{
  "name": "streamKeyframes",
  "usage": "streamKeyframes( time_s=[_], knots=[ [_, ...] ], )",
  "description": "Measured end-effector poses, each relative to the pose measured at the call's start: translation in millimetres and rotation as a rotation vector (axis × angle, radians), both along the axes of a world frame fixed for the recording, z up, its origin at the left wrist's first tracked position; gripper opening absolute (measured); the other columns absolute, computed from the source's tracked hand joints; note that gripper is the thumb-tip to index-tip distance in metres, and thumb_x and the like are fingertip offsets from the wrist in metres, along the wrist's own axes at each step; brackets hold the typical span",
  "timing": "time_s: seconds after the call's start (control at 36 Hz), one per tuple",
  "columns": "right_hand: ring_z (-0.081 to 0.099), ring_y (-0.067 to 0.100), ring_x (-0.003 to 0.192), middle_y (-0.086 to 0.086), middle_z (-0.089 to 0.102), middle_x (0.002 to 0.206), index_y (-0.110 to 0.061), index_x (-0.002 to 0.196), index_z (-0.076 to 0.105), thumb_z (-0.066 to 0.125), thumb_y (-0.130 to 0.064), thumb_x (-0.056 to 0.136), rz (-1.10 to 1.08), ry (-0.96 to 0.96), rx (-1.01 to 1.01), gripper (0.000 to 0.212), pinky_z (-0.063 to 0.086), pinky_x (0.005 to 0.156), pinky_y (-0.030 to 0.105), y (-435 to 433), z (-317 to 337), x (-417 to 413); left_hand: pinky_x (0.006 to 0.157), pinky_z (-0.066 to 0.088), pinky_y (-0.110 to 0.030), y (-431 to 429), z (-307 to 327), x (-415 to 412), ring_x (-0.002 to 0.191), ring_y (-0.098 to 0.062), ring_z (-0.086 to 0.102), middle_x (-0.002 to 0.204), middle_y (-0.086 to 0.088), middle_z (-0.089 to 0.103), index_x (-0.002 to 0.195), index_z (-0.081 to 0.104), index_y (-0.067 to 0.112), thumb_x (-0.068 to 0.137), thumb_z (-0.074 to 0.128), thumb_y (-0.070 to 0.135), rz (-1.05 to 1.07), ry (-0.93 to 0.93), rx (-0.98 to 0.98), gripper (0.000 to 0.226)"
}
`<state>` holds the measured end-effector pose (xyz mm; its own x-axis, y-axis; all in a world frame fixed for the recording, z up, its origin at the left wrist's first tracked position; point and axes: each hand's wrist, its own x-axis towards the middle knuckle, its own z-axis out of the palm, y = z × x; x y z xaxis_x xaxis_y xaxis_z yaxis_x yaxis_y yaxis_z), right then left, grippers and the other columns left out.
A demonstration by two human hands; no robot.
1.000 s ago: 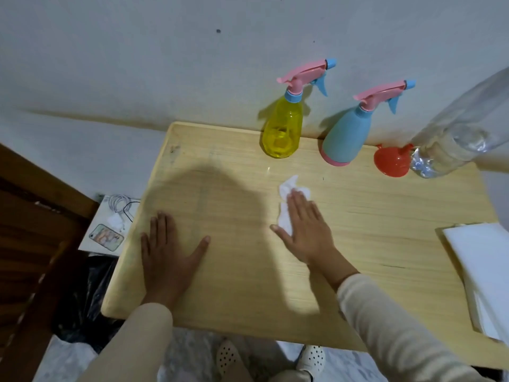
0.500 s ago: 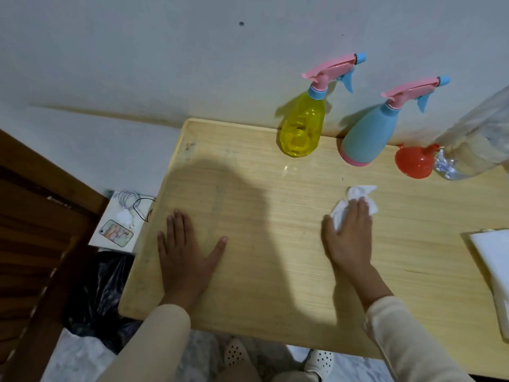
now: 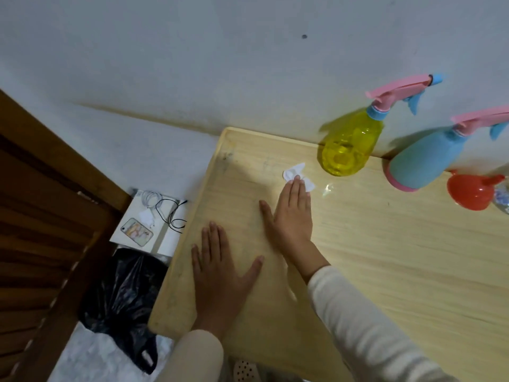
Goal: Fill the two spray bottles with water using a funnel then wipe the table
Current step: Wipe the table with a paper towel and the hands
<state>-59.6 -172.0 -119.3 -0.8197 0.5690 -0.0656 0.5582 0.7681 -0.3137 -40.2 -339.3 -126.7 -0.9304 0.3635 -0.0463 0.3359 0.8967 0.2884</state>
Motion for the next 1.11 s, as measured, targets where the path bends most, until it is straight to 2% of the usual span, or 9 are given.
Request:
streamKeyframes(
  time_s=[0.11,0.19,0.33,0.47,0.58,0.75,0.86,1.0,1.11],
  knots=[
    [-0.012,0.025,0.147,0.018,-0.009,0.158,0.001,0.149,-0.001,0.023,-0.062,0.092,0.004,-0.019,-0.030,0.087,-0.009,0.118,0.036,-3,3,-20,0.116,0.005,-0.042,0,0,-1,0.143,-0.019,0.011,0.156,-0.011,0.020,0.148,0.021,0.005,0.076,0.030,0.077,-0.001,0.010,0.017,0.102],
    [-0.011,0.025,0.147,0.019,-0.007,0.158,0.002,0.148,0.001,0.025,-0.057,0.094,0.037,-0.020,-0.069,0.083,-0.008,0.118,0.036,0,6,-22,0.115,0.004,-0.041,1,0,-1,0.144,-0.019,0.011,0.156,-0.011,0.020,0.148,0.022,0.004,0.076,0.031,0.077,-0.003,0.010,0.025,0.102],
    [-0.002,0.020,0.147,0.013,0.003,0.159,-0.004,0.150,0.010,0.030,-0.041,0.100,0.149,0.118,-0.309,0.065,-0.002,0.117,0.029,28,29,-2,0.116,0.001,-0.039,0,0,0,0.144,-0.018,0.009,0.157,-0.010,0.019,0.148,0.023,0.005,0.076,0.033,0.077,-0.003,-0.001,0.046,0.102],
    [-0.009,0.017,0.147,0.008,-0.006,0.159,-0.007,0.150,-0.001,0.032,-0.048,0.097,0.237,-0.015,-0.143,0.075,-0.007,0.116,0.033,34,17,23,0.116,-0.002,-0.038,-1,1,0,0.144,-0.018,0.008,0.157,-0.010,0.018,0.149,0.019,0.006,0.077,0.031,0.077,-0.004,-0.003,0.053,0.102],
    [-0.010,0.014,0.147,0.005,-0.006,0.160,-0.008,0.150,0.001,0.032,-0.036,0.100,0.292,-0.020,-0.132,0.065,-0.009,0.114,0.030,40,16,28,0.116,0.000,-0.039,0,2,0,0.144,-0.018,0.009,0.156,-0.010,0.019,0.148,0.021,0.006,0.076,0.034,0.076,-0.003,-0.004,0.069,0.102],
    [-0.009,0.006,0.144,-0.003,-0.005,0.160,-0.015,0.151,-0.002,0.005,-0.063,0.084,0.382,-0.084,-0.004,0.083,-0.007,0.116,0.037,73,12,30,0.116,-0.002,-0.036,0,5,-1,0.144,-0.017,0.011,0.156,-0.010,0.021,0.147,0.024,0.005,0.074,0.036,0.076,0.010,-0.023,0.065,0.102],
    [-0.014,-0.003,0.139,-0.008,-0.007,0.159,-0.019,0.151,-0.003,0.008,-0.072,0.079,0.469,-0.127,0.029,0.090,-0.010,0.116,0.036,91,16,27,0.116,-0.001,-0.036,0,5,-1,0.144,-0.018,0.010,0.156,-0.010,0.020,0.147,0.025,0.005,0.074,0.036,0.076,0.009,-0.020,0.056,0.102],
    [-0.011,-0.001,0.139,-0.006,-0.005,0.159,-0.018,0.151,-0.001,0.011,-0.079,0.077,0.526,-0.123,0.025,0.096,-0.008,0.116,0.037,93,16,22,0.115,-0.005,-0.035,0,7,-1,0.144,-0.016,0.006,0.157,-0.009,0.017,0.148,0.022,0.006,0.074,0.035,0.076,0.006,-0.014,0.053,0.103],
    [-0.009,0.002,0.143,-0.006,-0.004,0.159,-0.019,0.151,0.001,0.023,-0.072,0.085,0.486,-0.094,0.001,0.088,-0.007,0.117,0.040,87,14,21,0.116,-0.003,-0.037,1,7,0,0.145,-0.018,0.008,0.158,-0.008,0.014,0.149,0.019,0.007,0.074,0.034,0.076,0.009,-0.022,0.044,0.103]
  ],
)
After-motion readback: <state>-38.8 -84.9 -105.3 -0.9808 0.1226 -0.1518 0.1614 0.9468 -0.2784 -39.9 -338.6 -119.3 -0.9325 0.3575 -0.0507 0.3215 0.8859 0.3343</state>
